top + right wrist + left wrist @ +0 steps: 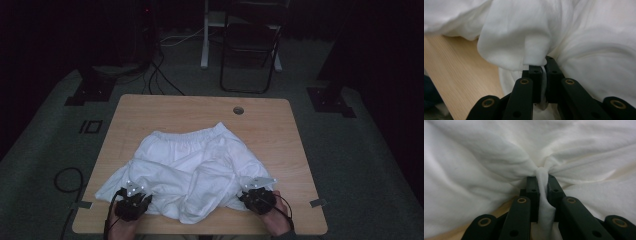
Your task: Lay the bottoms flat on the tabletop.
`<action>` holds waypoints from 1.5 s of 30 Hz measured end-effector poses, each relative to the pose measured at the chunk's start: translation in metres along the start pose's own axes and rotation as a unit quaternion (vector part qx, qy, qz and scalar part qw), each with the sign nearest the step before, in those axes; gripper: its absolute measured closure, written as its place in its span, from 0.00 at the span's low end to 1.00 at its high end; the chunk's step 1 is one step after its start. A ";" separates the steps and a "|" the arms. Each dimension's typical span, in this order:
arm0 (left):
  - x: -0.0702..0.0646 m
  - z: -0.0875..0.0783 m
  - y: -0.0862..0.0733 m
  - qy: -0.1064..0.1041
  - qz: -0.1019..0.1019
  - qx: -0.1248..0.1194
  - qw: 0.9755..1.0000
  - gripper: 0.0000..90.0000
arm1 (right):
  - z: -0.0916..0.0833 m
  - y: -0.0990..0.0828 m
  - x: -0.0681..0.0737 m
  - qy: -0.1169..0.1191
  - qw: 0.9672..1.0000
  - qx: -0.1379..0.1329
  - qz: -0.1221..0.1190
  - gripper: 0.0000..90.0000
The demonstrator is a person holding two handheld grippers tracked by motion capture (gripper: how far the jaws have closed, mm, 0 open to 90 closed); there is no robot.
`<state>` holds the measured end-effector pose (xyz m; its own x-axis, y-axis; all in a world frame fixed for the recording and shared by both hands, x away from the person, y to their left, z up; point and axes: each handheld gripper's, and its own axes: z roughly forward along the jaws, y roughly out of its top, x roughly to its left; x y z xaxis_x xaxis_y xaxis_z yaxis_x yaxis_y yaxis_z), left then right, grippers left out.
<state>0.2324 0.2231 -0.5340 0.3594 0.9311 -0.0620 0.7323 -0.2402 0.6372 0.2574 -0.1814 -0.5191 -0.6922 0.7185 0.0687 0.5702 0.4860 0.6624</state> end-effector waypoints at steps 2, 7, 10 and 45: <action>-0.002 0.003 0.004 0.009 0.007 0.003 1.000 0.93 | 0.004 -0.003 0.001 -0.005 1.000 0.008 0.000 0.95; -0.004 0.014 0.018 0.034 0.028 0.003 0.999 0.93 | 0.016 -0.003 0.004 -0.032 0.999 0.018 0.000 0.93; -0.002 0.023 0.029 0.042 0.034 0.001 0.999 0.93 | 0.021 0.000 -0.001 -0.040 0.999 0.009 0.004 0.93; 0.031 0.099 0.137 0.063 -0.007 0.020 0.998 0.79 | 0.077 0.079 -0.091 -0.105 0.992 -0.001 0.071 0.83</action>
<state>0.4015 0.1914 -0.5246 0.2759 0.9608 0.0283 0.7604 -0.2362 0.6049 0.3992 -0.1700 -0.5308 -0.4970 0.8678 0.0045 0.6543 0.3713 0.6588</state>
